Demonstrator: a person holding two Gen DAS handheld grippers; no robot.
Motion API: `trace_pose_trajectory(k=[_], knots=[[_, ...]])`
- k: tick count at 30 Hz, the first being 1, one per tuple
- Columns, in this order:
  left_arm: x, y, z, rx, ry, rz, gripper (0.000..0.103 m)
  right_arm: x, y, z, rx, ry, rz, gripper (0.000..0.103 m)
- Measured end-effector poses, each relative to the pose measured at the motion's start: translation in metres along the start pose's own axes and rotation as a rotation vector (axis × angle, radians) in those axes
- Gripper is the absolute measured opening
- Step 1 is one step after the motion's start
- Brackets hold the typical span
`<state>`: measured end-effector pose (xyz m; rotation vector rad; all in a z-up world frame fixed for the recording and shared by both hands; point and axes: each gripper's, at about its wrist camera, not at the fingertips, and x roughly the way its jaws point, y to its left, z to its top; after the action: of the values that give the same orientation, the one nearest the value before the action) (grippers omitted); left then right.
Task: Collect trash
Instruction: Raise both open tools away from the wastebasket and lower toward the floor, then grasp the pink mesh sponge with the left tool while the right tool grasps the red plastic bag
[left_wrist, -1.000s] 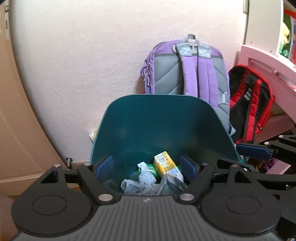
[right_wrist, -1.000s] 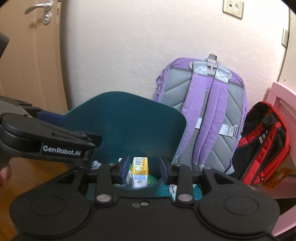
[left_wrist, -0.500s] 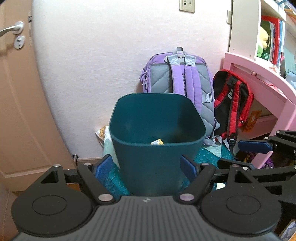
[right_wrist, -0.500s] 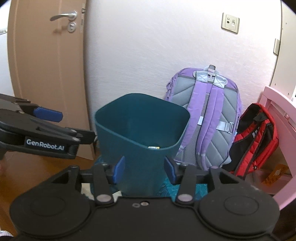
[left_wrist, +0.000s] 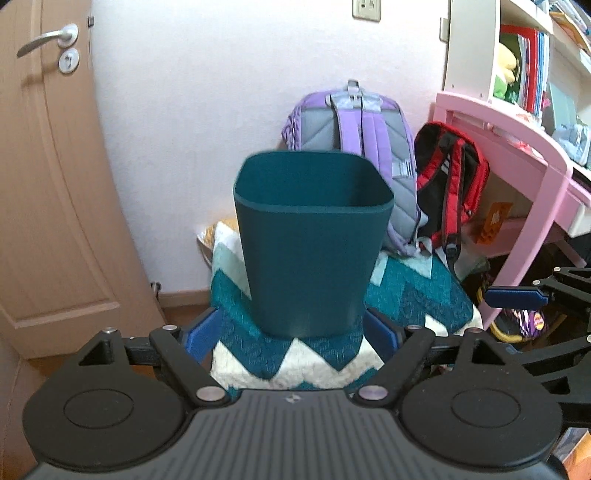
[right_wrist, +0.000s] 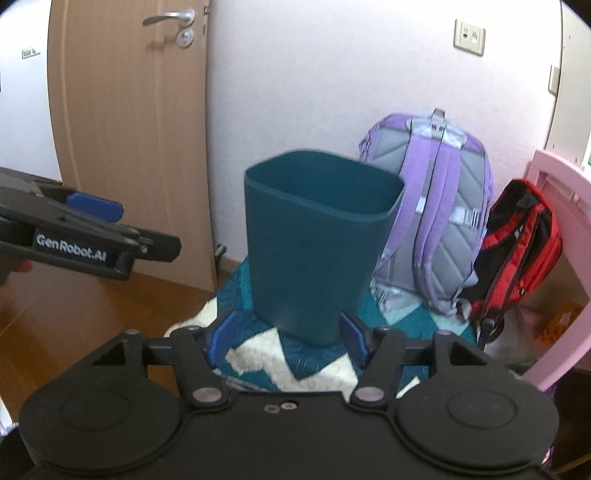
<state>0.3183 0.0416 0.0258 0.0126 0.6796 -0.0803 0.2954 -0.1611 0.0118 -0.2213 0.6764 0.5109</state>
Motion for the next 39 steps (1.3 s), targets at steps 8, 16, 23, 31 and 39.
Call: trace_pose_trajectory(k=[8,16,23,31,39], knots=[[0.027,0.005,-0.064,-0.004,0.091,-0.004,0.084,0.032,0.011,-0.054,0.013,0.082,0.021,0.085],[0.087,0.014,-0.117,-0.010,0.220,-0.048,0.101,0.090,0.010,-0.102,0.100,0.197,0.046,0.098],[0.155,0.022,-0.163,-0.030,0.365,-0.118,0.101,0.158,0.007,-0.149,0.142,0.318,0.060,0.099],[0.241,0.014,-0.232,0.055,0.607,-0.192,0.101,0.247,-0.015,-0.211,0.276,0.528,0.027,0.099],[0.312,-0.011,-0.290,0.182,0.736,-0.160,0.101,0.320,-0.045,-0.279,0.436,0.694,-0.052,0.098]])
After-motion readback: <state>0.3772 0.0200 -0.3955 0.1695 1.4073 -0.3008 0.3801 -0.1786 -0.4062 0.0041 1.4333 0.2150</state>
